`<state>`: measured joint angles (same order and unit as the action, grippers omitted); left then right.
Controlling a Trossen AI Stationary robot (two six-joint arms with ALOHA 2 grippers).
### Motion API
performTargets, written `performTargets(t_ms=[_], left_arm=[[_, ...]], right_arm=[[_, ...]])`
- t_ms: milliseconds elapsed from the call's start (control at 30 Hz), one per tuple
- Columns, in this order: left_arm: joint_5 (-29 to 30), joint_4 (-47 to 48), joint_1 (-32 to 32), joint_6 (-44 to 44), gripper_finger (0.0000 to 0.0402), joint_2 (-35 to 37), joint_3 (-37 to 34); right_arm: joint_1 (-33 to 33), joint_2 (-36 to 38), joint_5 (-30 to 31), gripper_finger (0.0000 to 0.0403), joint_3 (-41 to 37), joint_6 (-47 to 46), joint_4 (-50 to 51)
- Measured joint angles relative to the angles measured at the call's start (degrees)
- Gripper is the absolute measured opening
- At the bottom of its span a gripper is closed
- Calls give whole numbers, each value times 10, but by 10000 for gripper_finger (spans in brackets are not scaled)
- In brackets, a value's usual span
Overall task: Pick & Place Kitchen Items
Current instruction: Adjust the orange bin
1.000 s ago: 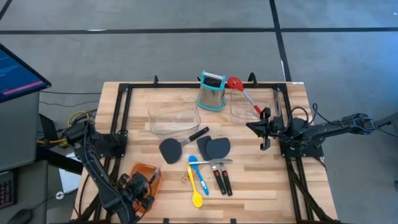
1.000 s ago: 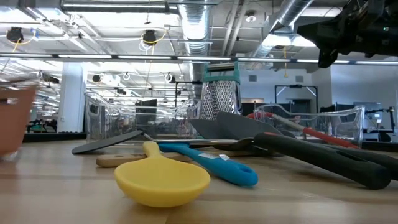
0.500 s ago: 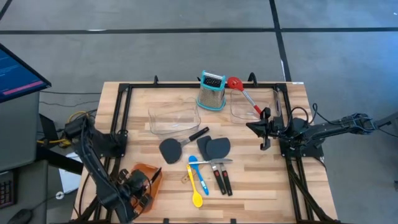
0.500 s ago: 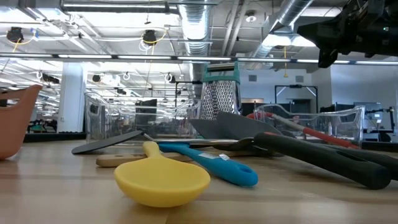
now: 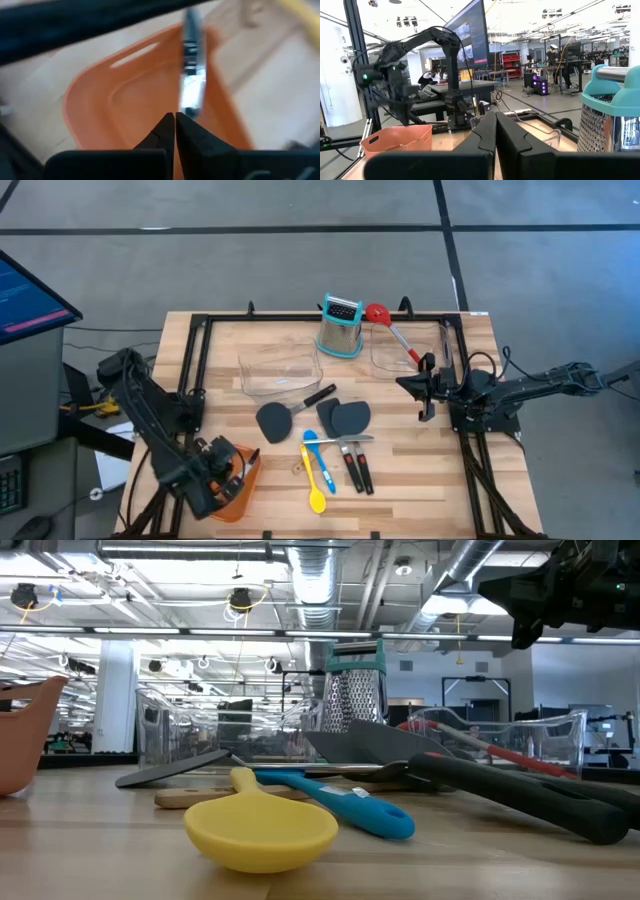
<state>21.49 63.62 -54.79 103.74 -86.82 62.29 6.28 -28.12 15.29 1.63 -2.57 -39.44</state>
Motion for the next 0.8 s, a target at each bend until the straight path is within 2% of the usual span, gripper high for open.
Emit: performTargets(t_ms=[367,567,800], left_arm=[[-22,-49,43,-42,0,-64,-58],[22,-57,53,-46,0,-78,-89],[73,-67,65,-45,0,-57,-126]], right_arm=[[0,0,0,0,0,1,0],[0,0,0,0,0,1,0],[0,0,0,0,0,1,1]])
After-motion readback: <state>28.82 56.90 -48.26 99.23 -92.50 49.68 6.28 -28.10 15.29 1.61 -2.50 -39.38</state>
